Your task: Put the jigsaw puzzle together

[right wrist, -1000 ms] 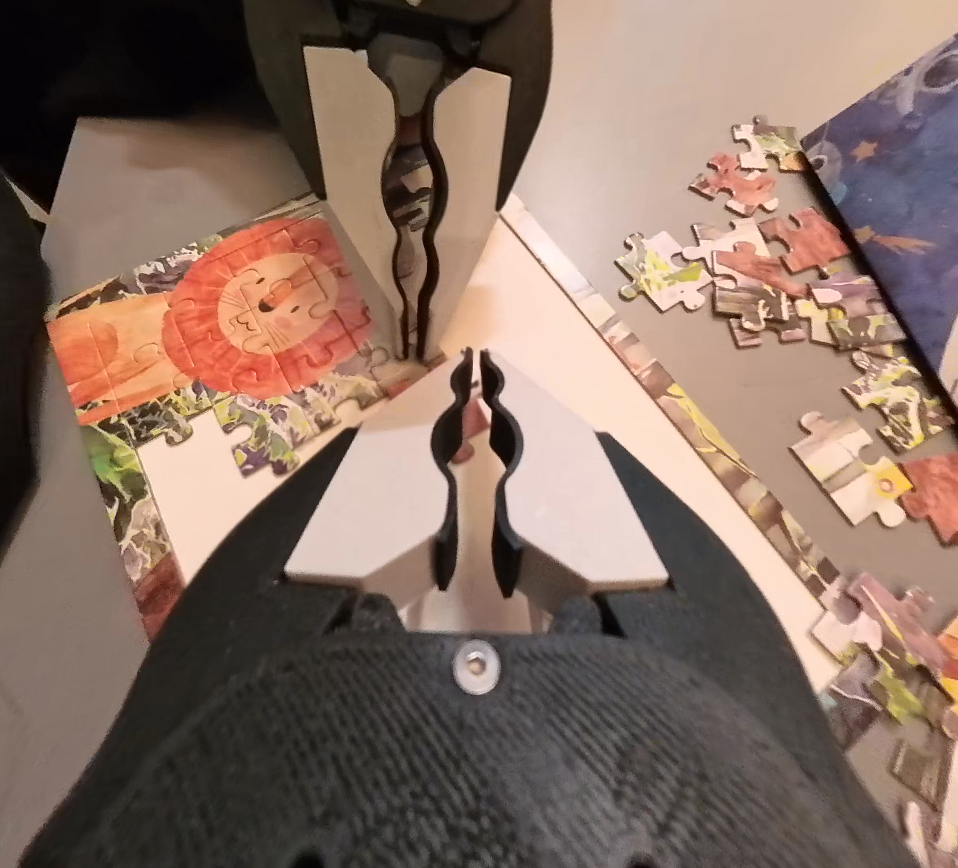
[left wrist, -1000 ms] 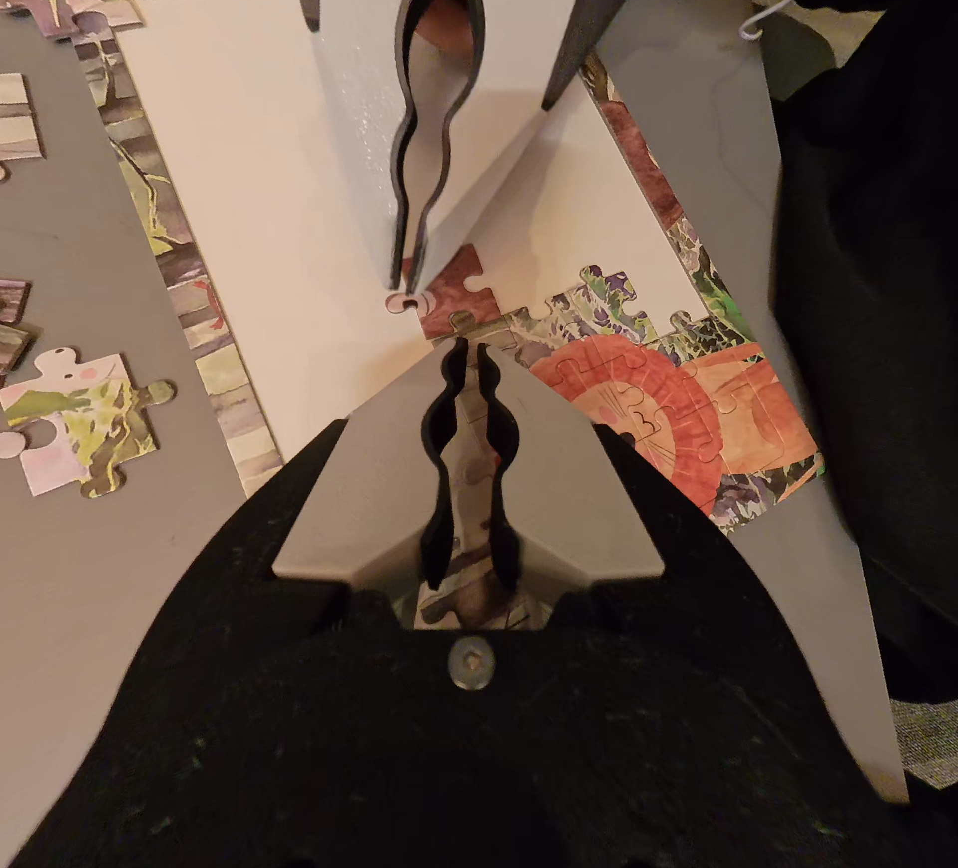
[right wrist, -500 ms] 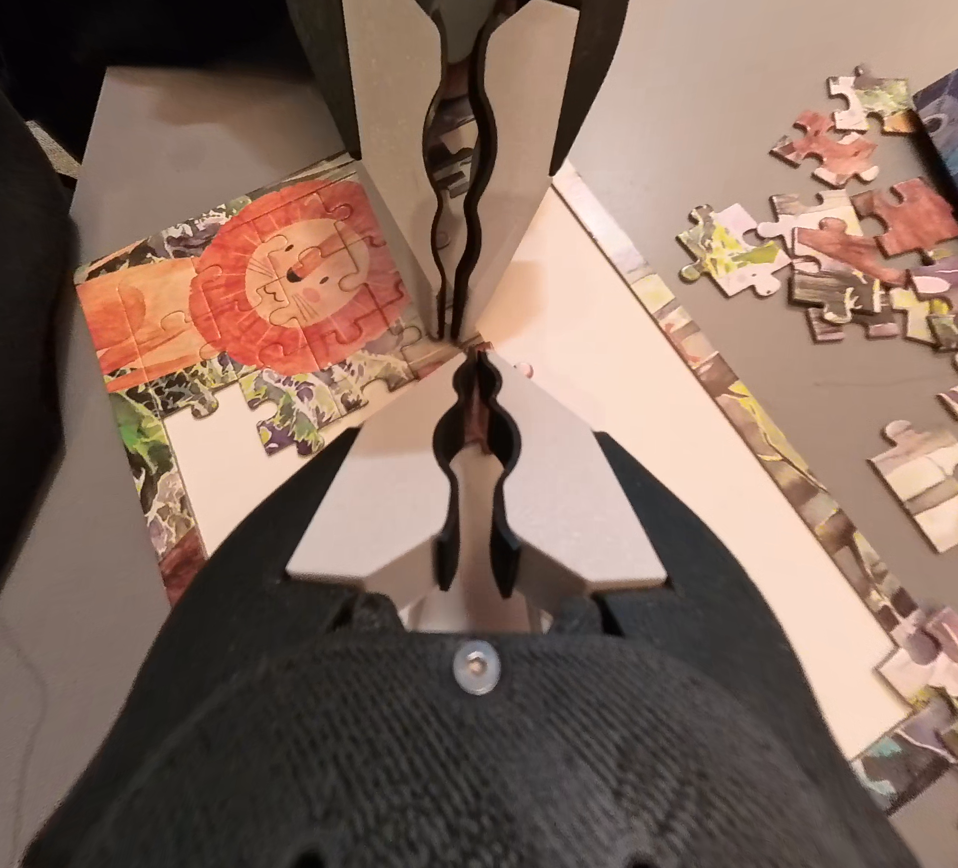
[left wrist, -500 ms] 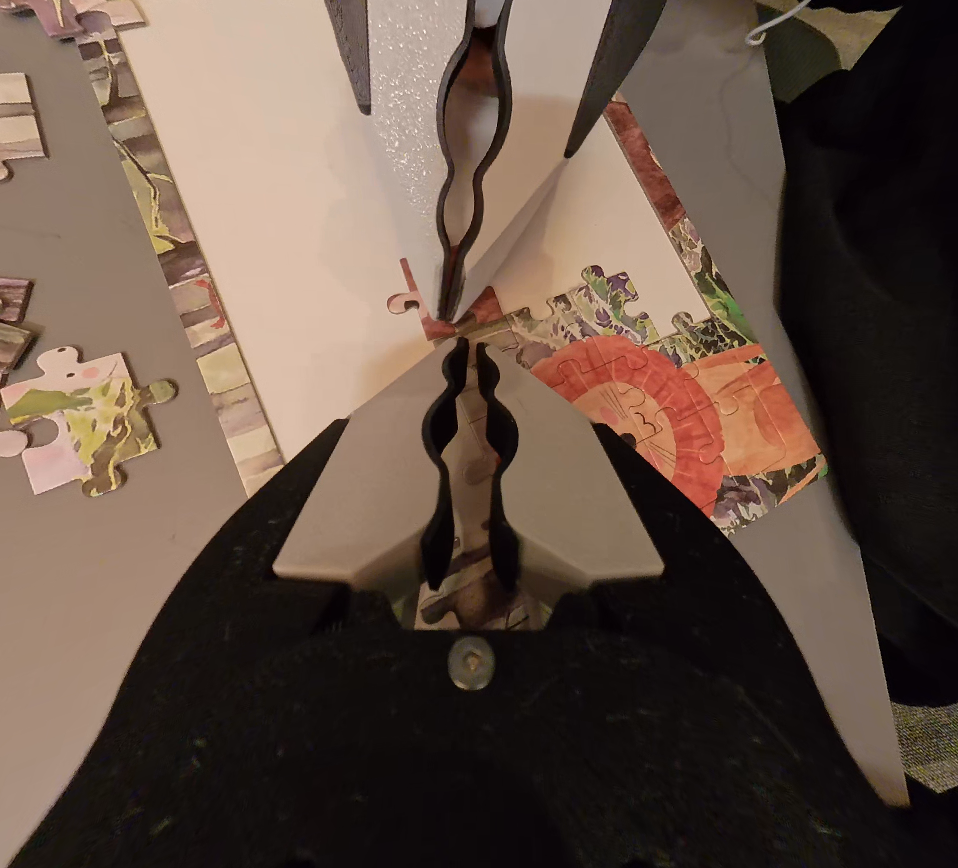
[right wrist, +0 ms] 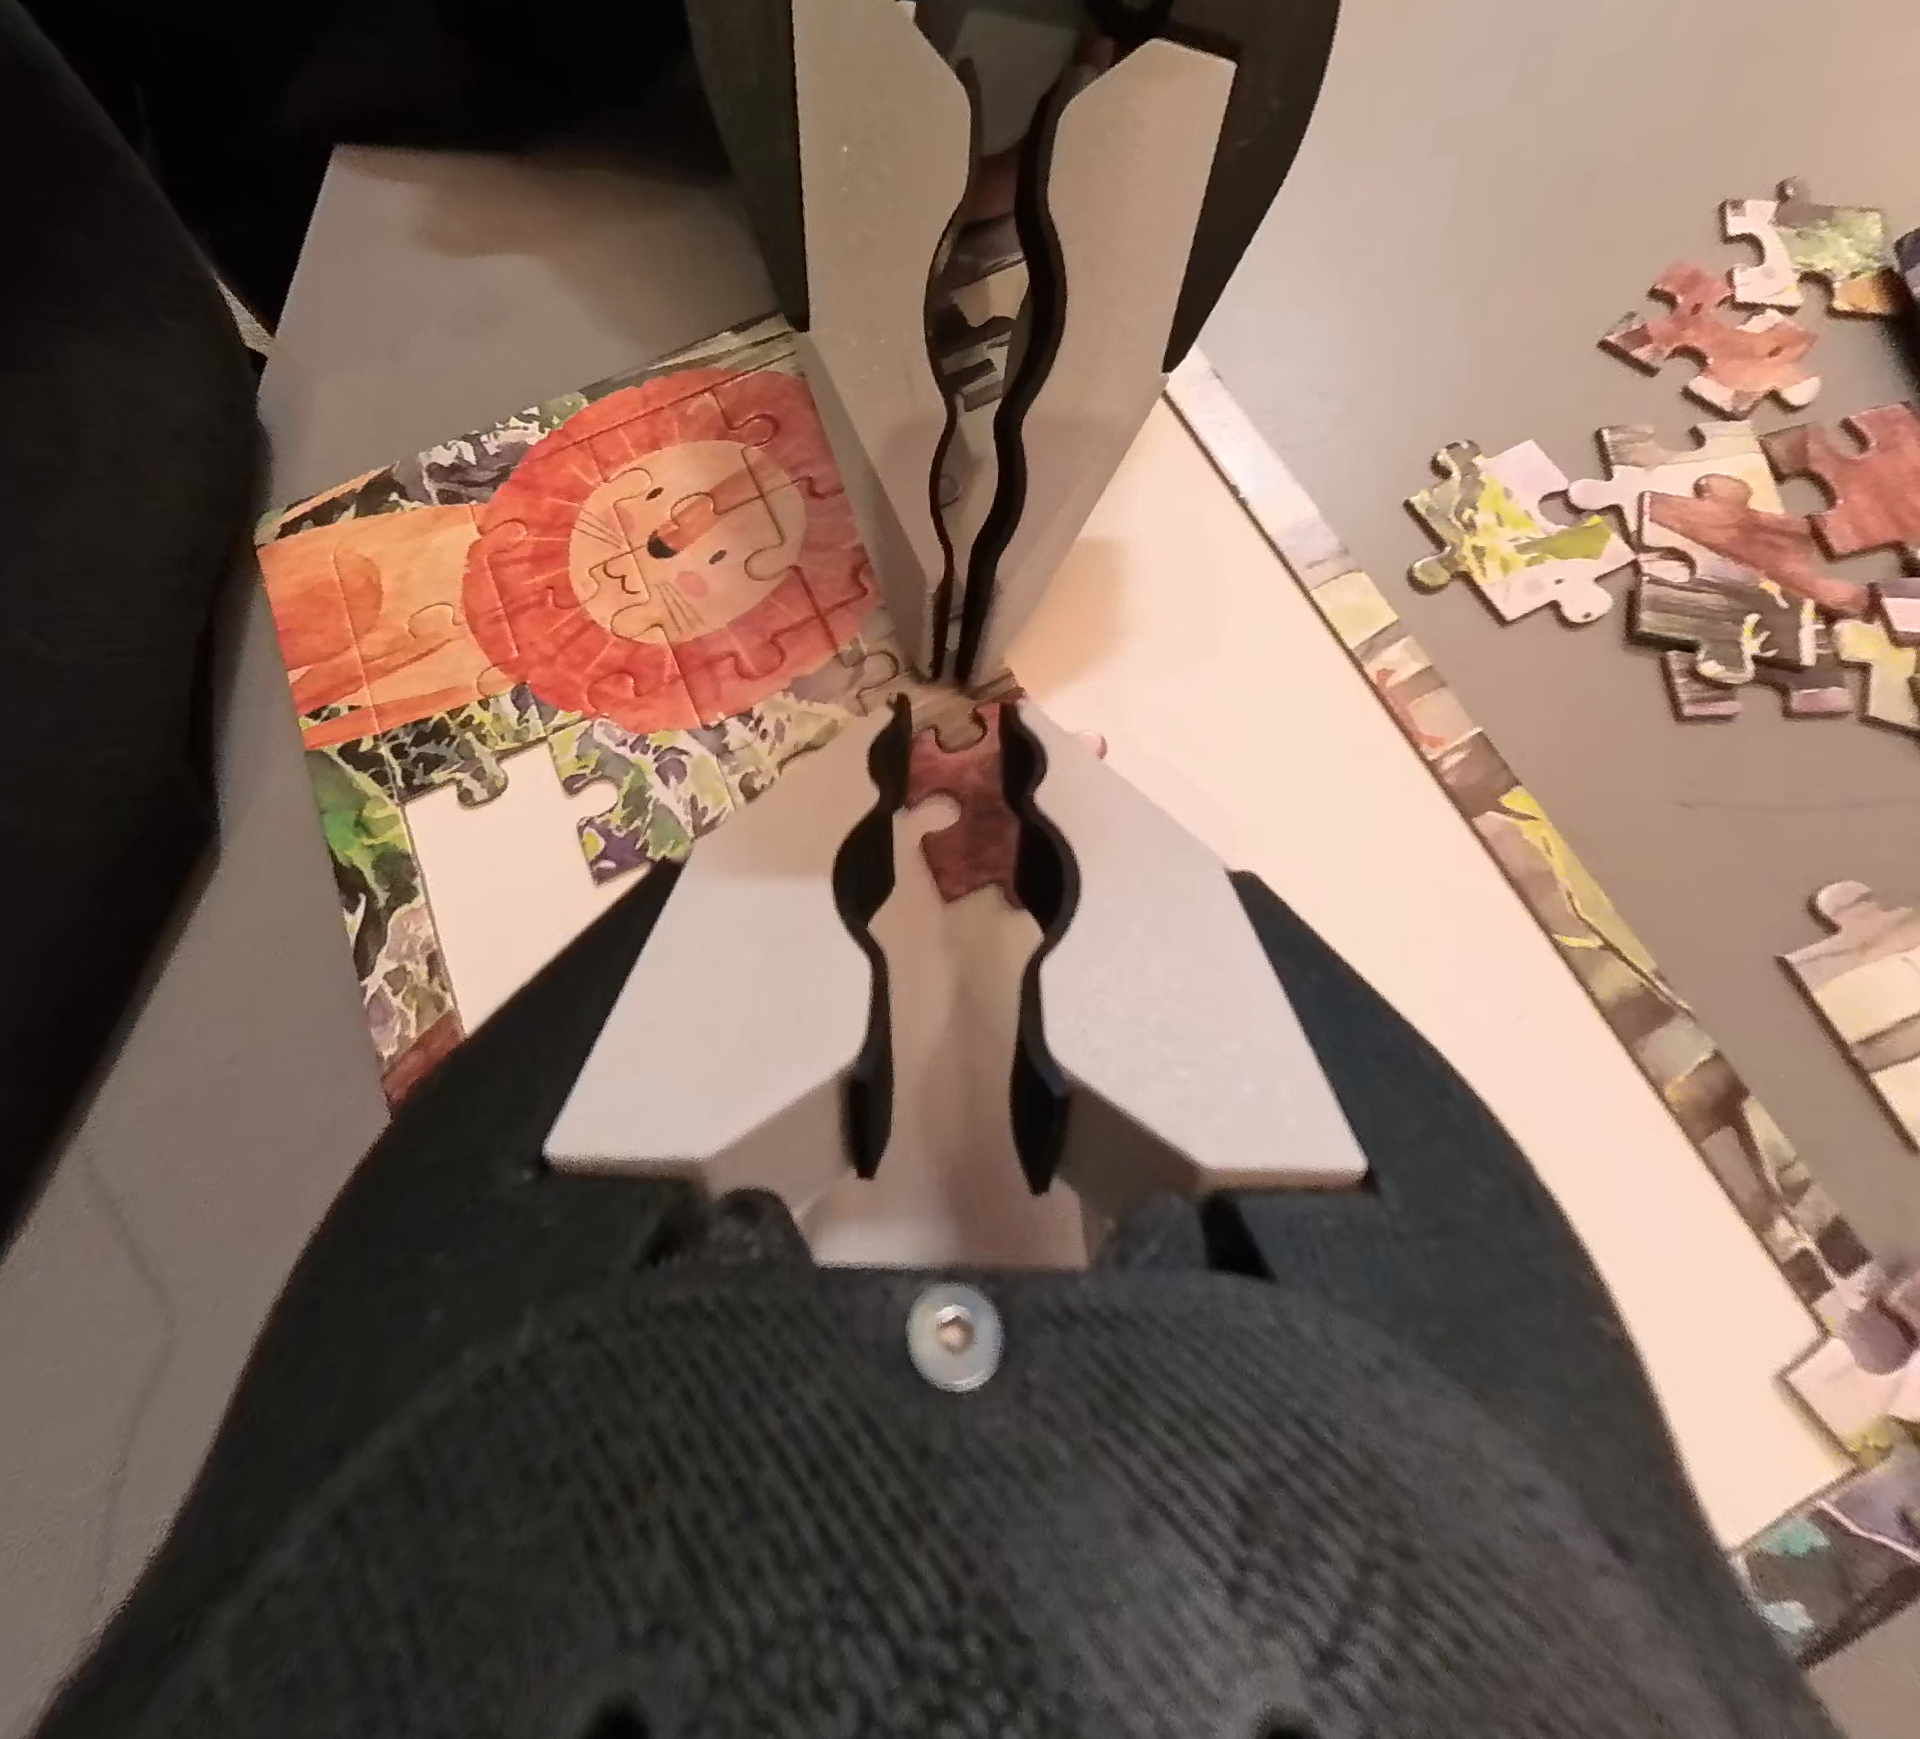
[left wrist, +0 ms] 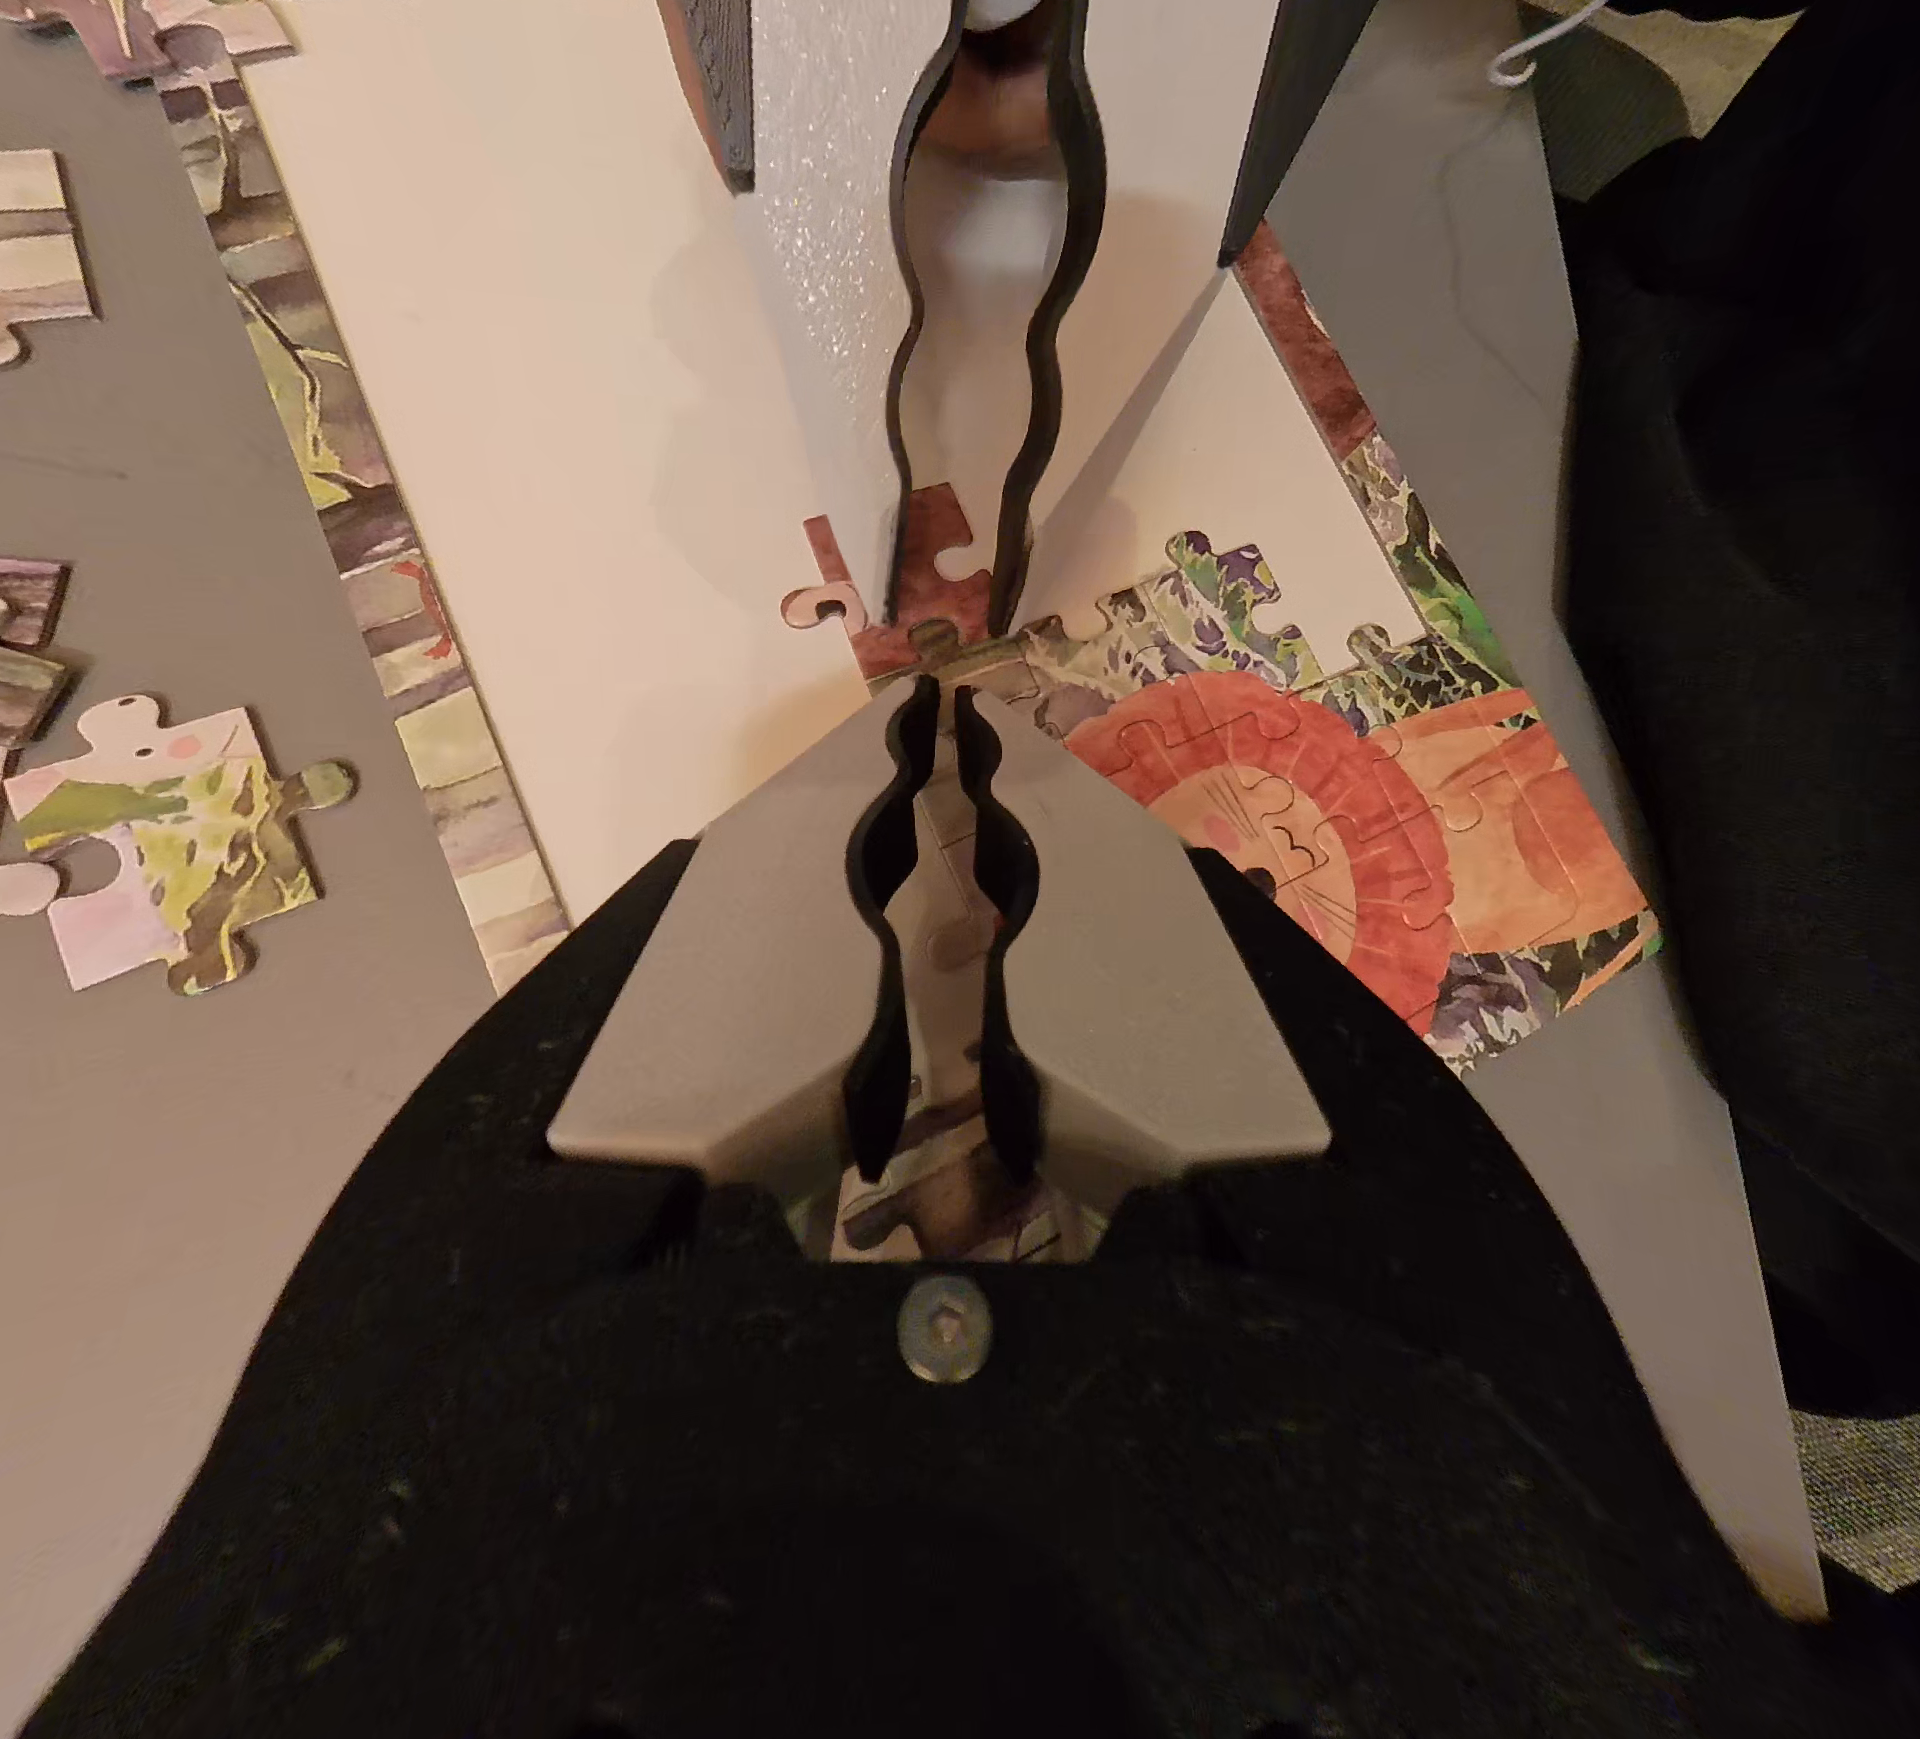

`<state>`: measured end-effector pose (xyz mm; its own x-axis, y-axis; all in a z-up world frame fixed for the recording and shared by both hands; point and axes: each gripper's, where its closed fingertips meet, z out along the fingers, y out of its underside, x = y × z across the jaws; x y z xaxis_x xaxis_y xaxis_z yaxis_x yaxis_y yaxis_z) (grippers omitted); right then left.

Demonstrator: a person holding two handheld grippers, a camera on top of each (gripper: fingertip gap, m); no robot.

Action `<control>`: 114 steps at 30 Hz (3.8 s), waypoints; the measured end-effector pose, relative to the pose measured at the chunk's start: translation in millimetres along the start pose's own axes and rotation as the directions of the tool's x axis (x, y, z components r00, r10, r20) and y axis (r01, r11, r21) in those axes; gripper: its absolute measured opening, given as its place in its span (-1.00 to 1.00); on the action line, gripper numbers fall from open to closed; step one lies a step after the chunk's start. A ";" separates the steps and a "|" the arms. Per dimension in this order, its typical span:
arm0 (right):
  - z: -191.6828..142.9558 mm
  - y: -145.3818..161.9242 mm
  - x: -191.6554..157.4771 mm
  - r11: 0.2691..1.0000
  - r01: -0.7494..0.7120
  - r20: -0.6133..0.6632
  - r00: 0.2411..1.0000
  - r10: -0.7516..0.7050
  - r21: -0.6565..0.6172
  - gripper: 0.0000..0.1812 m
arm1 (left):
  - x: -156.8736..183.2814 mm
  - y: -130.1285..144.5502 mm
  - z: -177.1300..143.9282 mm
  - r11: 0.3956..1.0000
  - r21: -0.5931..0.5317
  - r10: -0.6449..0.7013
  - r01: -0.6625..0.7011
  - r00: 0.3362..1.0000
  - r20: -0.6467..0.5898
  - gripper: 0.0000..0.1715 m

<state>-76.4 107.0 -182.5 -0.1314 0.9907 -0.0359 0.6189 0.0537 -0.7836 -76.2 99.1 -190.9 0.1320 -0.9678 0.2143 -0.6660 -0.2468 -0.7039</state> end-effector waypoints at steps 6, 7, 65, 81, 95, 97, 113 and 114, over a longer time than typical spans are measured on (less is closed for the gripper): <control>1.3 5.5 0.3 1.000 -0.006 0.004 1.000 0.006 -0.021 -0.85 | -0.1 -0.1 0.1 1.000 0.000 0.000 0.000 1.000 0.000 -0.97; 1.4 5.8 1.0 1.000 -0.007 0.001 1.000 0.007 -0.021 -0.86 | -0.1 -0.1 0.1 1.000 0.000 0.001 -0.001 1.000 0.001 -0.97; -70.0 -12.0 66.6 0.957 -0.123 -0.193 0.965 0.177 0.264 -0.68 | -41.3 -24.2 -52.5 0.969 0.242 -0.091 0.042 0.976 0.198 -1.00; -78.0 -9.9 82.3 0.968 -0.052 -0.353 0.925 0.139 0.245 -0.73 | -80.2 -23.1 -83.5 0.948 0.316 -0.188 0.047 0.882 0.432 -1.00; -74.8 -8.8 77.4 0.974 -0.030 -0.355 0.928 0.110 0.224 -0.73 | -79.4 -21.9 -78.9 0.953 0.301 -0.177 0.046 0.887 0.426 -1.00; -74.1 -8.4 76.6 0.975 -0.028 -0.354 0.929 0.107 0.221 -0.73 | -79.7 -21.7 -78.6 0.951 0.305 -0.182 0.050 0.889 0.421 -1.00; -64.8 -2.4 73.1 0.982 -0.027 -0.333 0.939 0.089 0.188 -0.73 | -79.1 -18.8 -72.5 0.959 0.280 -0.168 0.050 0.893 0.417 -1.00; -64.3 -1.8 73.2 0.983 -0.027 -0.333 0.939 0.088 0.184 -0.73 | -78.9 -18.7 -72.3 0.959 0.279 -0.167 0.049 0.893 0.417 -1.00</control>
<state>-37.4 187.4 -143.9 0.1887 0.9765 0.1038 0.4691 0.0032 -0.8831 -127.2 183.7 -145.7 0.5358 -0.8439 0.0265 -0.4276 -0.2982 -0.8533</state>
